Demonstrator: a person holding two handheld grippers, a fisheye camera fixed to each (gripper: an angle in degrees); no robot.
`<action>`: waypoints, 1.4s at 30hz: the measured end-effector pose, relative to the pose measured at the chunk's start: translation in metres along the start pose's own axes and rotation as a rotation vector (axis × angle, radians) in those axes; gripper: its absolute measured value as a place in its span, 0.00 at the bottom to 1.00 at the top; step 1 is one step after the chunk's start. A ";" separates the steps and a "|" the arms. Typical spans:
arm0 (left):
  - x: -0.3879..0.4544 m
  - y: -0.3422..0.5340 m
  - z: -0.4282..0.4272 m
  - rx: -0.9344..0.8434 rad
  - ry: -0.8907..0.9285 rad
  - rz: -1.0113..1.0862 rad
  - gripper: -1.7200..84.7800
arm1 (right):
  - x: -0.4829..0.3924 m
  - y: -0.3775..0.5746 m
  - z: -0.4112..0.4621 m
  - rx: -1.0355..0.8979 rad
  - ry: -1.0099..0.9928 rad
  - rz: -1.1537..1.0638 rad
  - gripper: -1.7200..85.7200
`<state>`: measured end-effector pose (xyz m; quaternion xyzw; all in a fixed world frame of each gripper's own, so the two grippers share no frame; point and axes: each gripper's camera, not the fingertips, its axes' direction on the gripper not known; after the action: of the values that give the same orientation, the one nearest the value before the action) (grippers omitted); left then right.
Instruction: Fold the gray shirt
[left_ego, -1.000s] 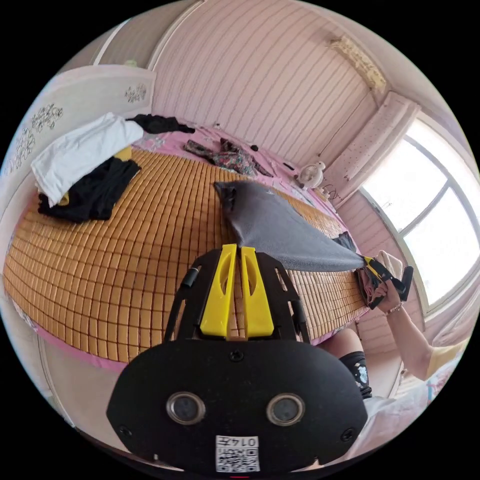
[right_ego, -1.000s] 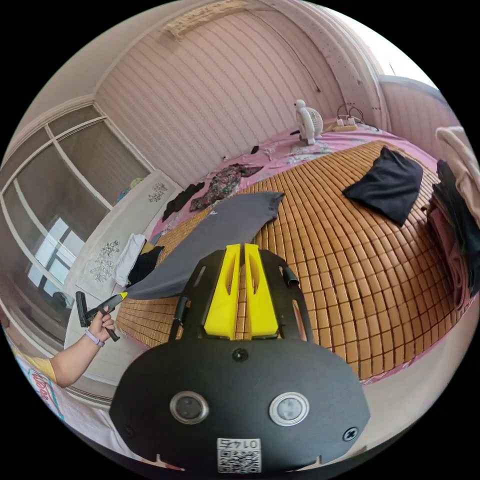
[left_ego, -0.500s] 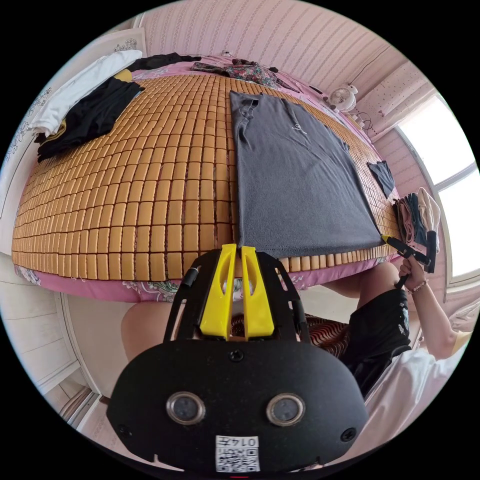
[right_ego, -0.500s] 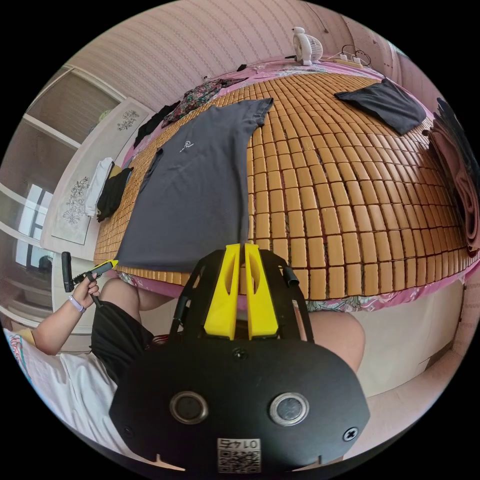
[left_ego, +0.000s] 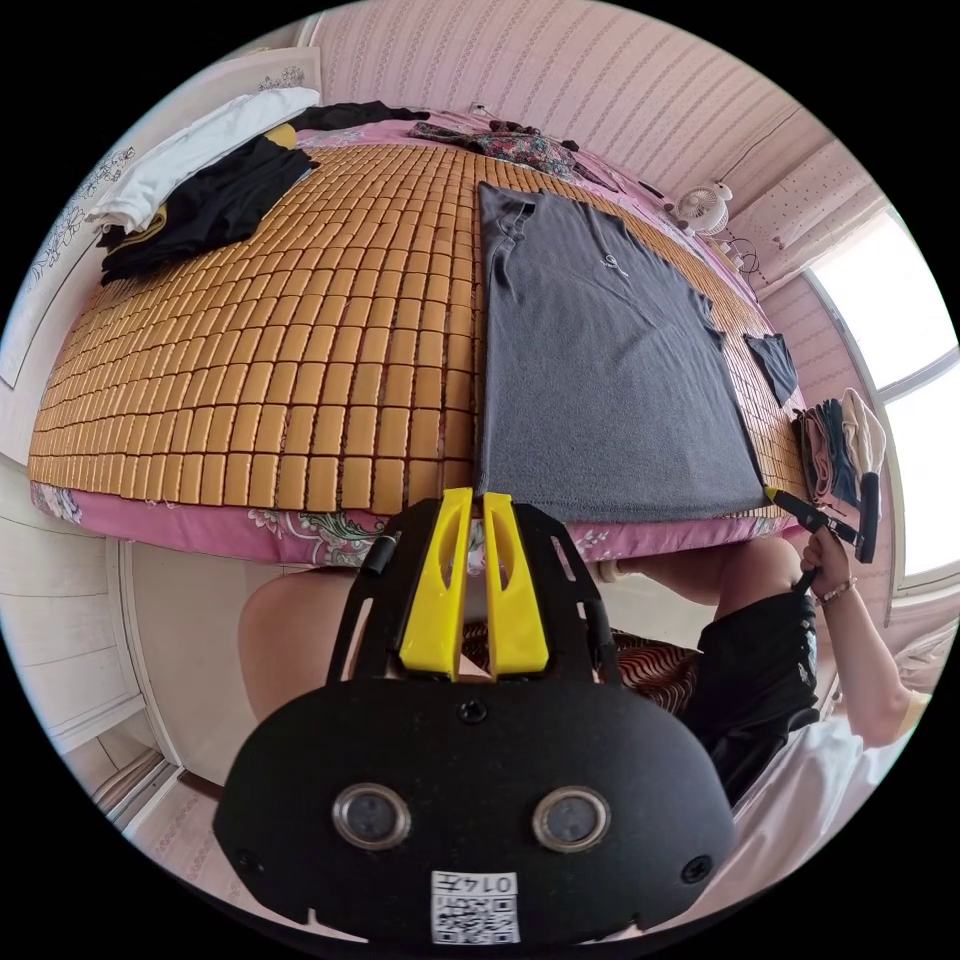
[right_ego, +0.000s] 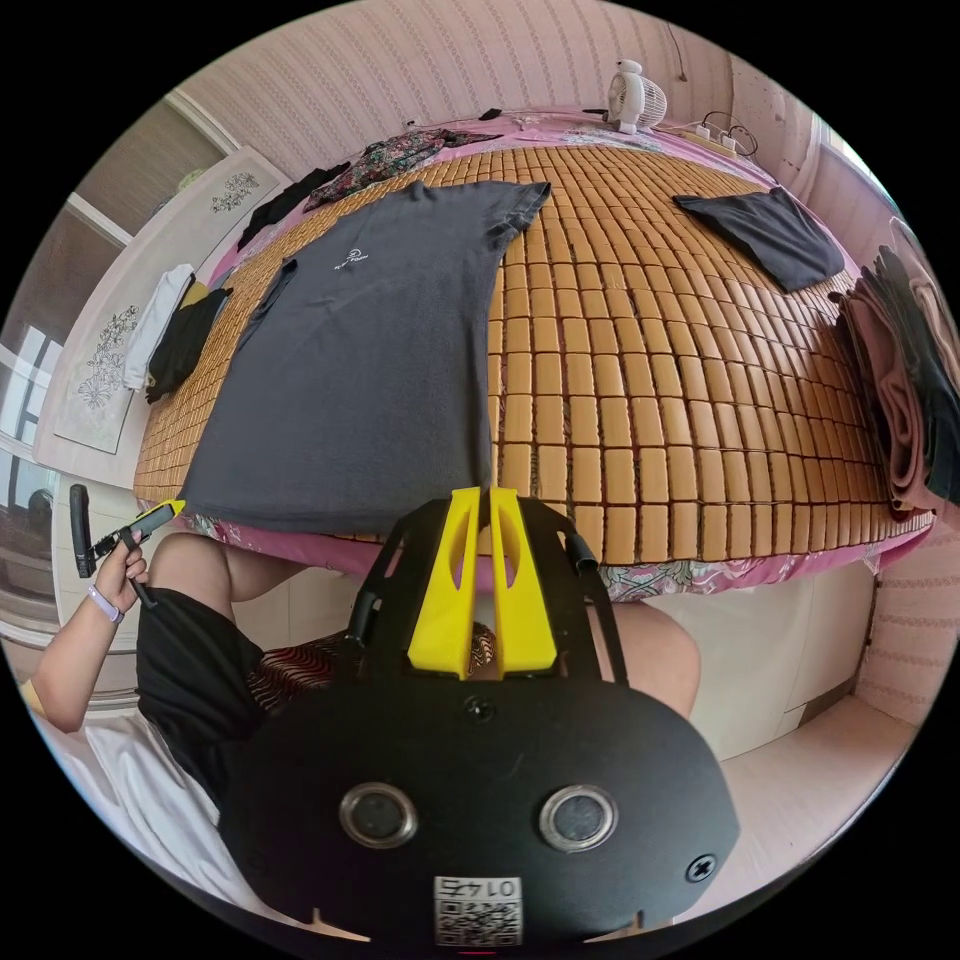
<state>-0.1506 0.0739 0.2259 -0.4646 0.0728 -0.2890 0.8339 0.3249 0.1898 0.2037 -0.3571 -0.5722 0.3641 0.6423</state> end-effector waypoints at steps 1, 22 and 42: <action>-0.002 0.002 0.001 -0.004 0.002 -0.002 0.03 | -0.001 -0.001 0.001 -0.009 0.007 -0.013 0.04; -0.056 -0.024 -0.023 0.203 0.096 0.106 0.07 | 0.031 -0.088 -0.031 0.061 -0.154 -0.081 0.12; -0.011 -0.261 0.130 0.118 -0.145 0.239 0.05 | 0.021 -0.320 0.046 0.141 0.166 -0.036 0.05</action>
<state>-0.2171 0.0704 0.5099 -0.4226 0.0502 -0.1574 0.8911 0.2993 0.0569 0.4981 -0.3296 -0.4961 0.3610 0.7176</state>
